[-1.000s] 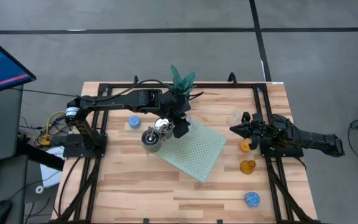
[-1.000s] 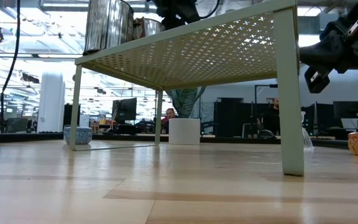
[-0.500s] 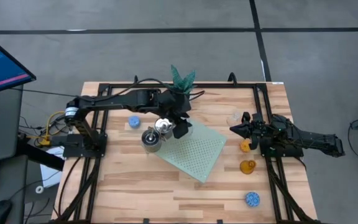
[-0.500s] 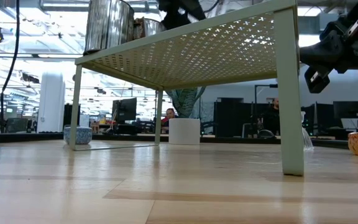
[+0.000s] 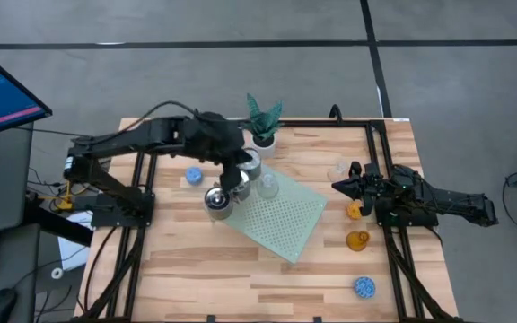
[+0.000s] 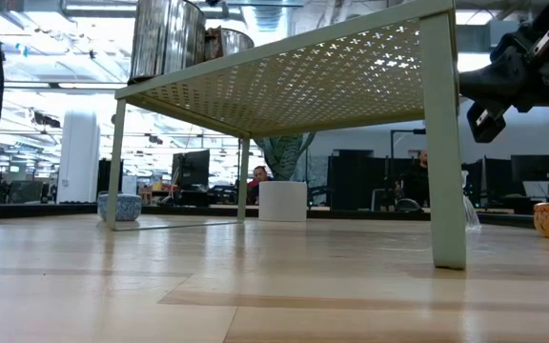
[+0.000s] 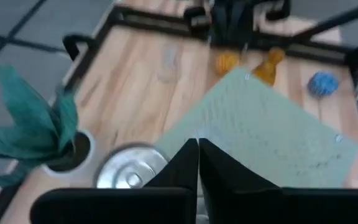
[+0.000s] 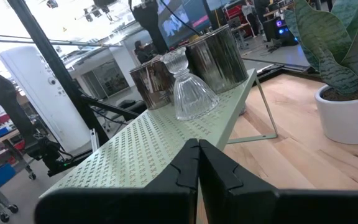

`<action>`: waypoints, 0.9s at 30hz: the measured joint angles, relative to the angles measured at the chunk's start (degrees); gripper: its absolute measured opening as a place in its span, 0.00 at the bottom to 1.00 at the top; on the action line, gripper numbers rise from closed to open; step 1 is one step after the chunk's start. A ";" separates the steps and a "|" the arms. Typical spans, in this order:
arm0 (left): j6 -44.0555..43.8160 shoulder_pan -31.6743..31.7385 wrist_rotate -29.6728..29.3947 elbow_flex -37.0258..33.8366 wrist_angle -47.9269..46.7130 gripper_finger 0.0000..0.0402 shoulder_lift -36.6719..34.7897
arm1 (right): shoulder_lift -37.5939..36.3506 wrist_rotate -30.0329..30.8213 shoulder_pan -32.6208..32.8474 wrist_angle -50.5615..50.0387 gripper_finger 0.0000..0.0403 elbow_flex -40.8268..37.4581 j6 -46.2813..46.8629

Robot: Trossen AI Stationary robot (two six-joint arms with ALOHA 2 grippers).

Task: Pick & Place candle stick holders
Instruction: Put the top transparent candle holder on the shelf

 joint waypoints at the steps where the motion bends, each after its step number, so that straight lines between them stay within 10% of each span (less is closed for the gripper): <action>1: -0.12 -0.31 -0.03 -0.77 -0.02 0.02 0.23 | 0.00 0.01 -0.01 -0.02 0.00 0.00 0.02; 27: 0.35 -2.88 -2.18 -3.42 5.17 0.00 9.71 | 0.01 0.02 0.00 -0.02 0.00 0.00 0.02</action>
